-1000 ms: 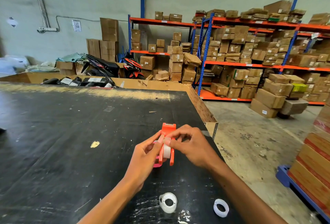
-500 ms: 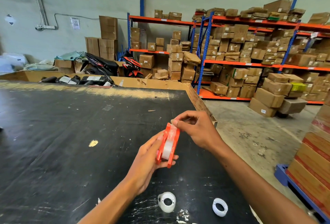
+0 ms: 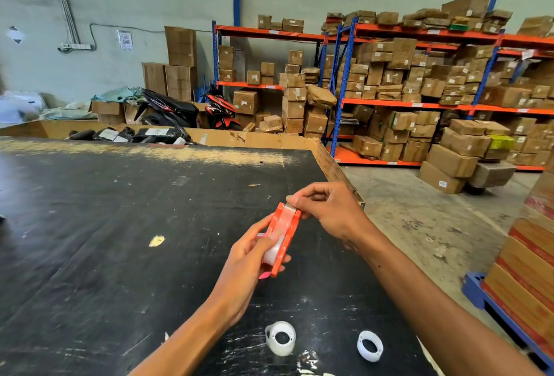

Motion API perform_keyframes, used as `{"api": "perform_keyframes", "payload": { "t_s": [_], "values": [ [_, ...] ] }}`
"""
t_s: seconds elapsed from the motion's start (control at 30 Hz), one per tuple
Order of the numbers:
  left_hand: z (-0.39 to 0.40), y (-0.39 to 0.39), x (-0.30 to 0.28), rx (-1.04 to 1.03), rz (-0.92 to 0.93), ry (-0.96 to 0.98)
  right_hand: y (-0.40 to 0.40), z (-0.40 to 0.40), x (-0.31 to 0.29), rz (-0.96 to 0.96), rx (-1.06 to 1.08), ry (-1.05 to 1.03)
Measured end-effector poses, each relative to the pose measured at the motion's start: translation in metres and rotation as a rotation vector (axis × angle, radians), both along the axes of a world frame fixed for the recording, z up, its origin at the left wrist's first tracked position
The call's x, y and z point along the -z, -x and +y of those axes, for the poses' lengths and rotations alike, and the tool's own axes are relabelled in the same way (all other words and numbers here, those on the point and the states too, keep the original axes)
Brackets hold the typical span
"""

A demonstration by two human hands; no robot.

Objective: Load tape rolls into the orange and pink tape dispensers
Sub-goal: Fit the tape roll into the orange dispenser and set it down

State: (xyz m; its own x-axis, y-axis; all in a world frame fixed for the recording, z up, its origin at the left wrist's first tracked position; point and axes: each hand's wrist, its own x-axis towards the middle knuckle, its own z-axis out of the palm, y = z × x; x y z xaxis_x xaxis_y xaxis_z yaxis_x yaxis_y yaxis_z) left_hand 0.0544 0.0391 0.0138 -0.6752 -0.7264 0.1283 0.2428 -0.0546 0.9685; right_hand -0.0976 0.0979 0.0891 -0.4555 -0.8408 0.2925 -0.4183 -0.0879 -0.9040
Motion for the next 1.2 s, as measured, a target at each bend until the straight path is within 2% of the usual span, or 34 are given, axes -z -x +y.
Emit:
{"api": "perform_keyframes", "payload": {
  "t_s": [0.27,0.4,0.6,0.77,0.83,1.03,1.2],
  "values": [
    [-0.001,-0.003,-0.001,0.006,0.018,0.075,0.004,-0.004,-0.005,-0.341,-0.148,-0.180],
    [-0.002,-0.002,0.001,0.012,0.025,0.087,0.007,-0.009,-0.004,-0.434,-0.164,-0.196],
    [0.002,0.005,0.006,0.021,0.006,0.020,0.014,-0.017,0.016,-0.435,-0.095,-0.214],
    [0.001,0.032,0.000,-0.004,-0.002,-0.102,0.024,-0.008,0.044,-0.386,0.149,-0.120],
    [-0.001,0.046,0.002,-0.029,-0.021,-0.136,0.022,0.001,0.059,-0.388,0.156,-0.108],
    [0.000,0.089,0.023,-0.105,-0.191,-0.158,0.026,0.003,0.095,-0.411,0.112,-0.092],
    [-0.007,0.107,0.036,-0.132,-0.358,-0.052,0.044,-0.010,0.114,-0.410,0.185,-0.172]
  ]
}}
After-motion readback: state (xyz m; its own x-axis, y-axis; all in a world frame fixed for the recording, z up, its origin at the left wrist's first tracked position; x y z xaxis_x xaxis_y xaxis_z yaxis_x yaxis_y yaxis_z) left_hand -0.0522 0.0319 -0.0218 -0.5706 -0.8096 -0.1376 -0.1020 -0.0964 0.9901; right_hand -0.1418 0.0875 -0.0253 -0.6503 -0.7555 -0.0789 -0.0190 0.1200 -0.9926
